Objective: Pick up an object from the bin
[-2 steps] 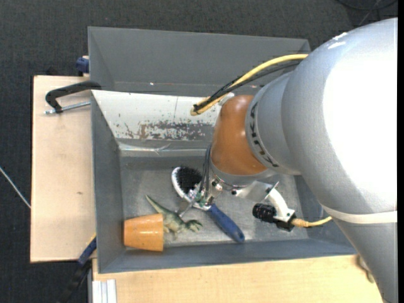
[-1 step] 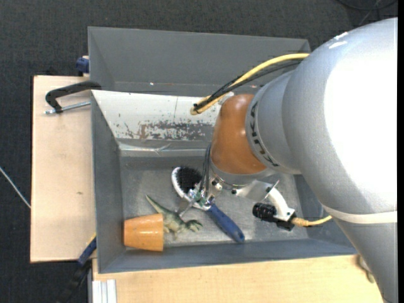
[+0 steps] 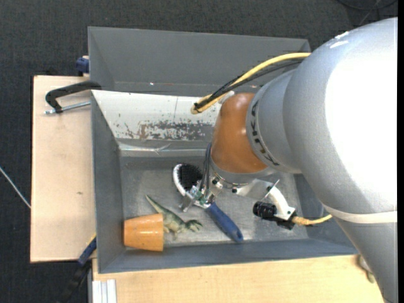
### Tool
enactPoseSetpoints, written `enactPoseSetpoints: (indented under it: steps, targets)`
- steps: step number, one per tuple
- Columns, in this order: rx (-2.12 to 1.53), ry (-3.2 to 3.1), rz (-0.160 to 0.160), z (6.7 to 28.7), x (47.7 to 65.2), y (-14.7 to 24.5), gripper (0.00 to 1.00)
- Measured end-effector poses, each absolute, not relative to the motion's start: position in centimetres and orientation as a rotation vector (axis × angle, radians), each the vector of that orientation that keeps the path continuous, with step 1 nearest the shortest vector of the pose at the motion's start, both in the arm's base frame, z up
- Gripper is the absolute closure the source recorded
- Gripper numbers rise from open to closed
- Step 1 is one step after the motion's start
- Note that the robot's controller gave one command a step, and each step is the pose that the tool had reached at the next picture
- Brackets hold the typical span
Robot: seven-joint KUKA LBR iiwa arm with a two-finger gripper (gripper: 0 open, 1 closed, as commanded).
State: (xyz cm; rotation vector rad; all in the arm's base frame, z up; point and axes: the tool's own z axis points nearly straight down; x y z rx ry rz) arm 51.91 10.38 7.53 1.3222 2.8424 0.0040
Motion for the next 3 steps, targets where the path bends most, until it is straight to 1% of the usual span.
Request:
enactPoseSetpoints:
  steps: [1,2,3]
  targets:
    - [1.321,2.847,0.004,10.1,52.0,10.4,1.00]
    - [1.319,2.849,0.003,10.7,52.0,10.5,1.00]
    - [1.314,2.848,0.007,16.5,52.1,10.6,1.00]
